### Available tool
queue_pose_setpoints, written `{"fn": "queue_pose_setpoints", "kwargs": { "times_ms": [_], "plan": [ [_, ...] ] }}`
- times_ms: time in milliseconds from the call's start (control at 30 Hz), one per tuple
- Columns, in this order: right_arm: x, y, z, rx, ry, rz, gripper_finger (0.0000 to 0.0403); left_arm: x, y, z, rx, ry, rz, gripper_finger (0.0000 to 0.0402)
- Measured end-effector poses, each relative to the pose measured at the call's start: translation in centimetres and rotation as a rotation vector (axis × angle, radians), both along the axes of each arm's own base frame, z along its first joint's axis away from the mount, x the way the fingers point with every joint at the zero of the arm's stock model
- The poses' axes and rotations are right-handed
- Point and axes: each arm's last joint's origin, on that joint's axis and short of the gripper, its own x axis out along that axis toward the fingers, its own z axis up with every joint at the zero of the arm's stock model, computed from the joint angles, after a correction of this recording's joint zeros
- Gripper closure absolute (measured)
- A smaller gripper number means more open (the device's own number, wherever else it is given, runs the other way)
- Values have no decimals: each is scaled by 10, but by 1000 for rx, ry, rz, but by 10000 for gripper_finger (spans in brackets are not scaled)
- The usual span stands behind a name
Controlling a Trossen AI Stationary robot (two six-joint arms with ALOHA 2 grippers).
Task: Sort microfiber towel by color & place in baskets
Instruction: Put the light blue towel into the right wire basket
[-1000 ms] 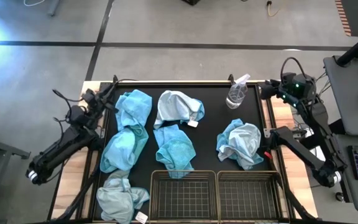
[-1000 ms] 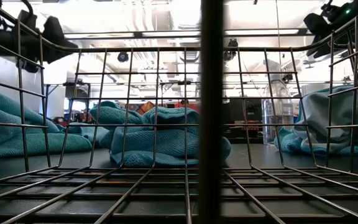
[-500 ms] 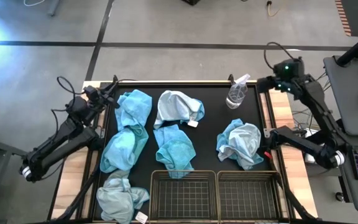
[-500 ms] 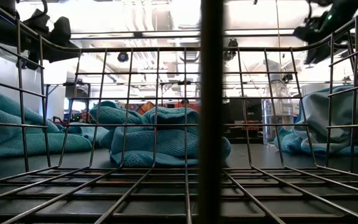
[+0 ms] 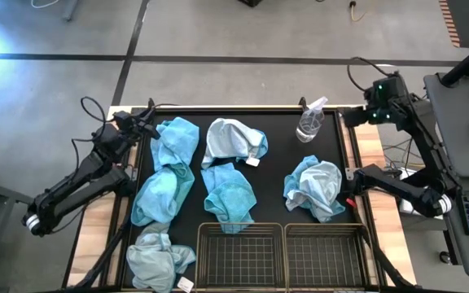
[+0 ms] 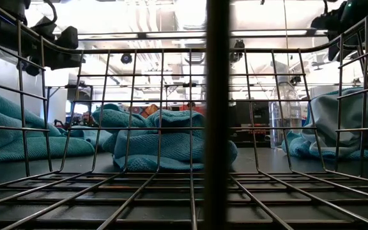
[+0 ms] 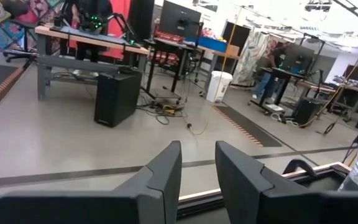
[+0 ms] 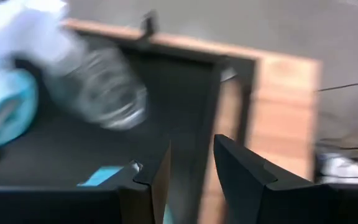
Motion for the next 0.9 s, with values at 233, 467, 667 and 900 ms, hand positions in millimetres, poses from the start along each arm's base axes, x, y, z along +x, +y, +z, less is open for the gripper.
{"fn": "queue_pose_setpoints", "kwargs": {
  "times_ms": [233,467,667,900],
  "plan": [
    [5,7,-14,165,-120,133,284,1,1,-1,-4,4,0,318],
    [12,15,-36,284,-132,193,284,1,1,-1,-4,4,0,318],
    [25,23,-47,298,-157,253,284,1,0,-1,-3,3,0,318],
    [48,33,-46,287,-200,376,284,0,0,-1,-4,0,0,318]
  ]
}}
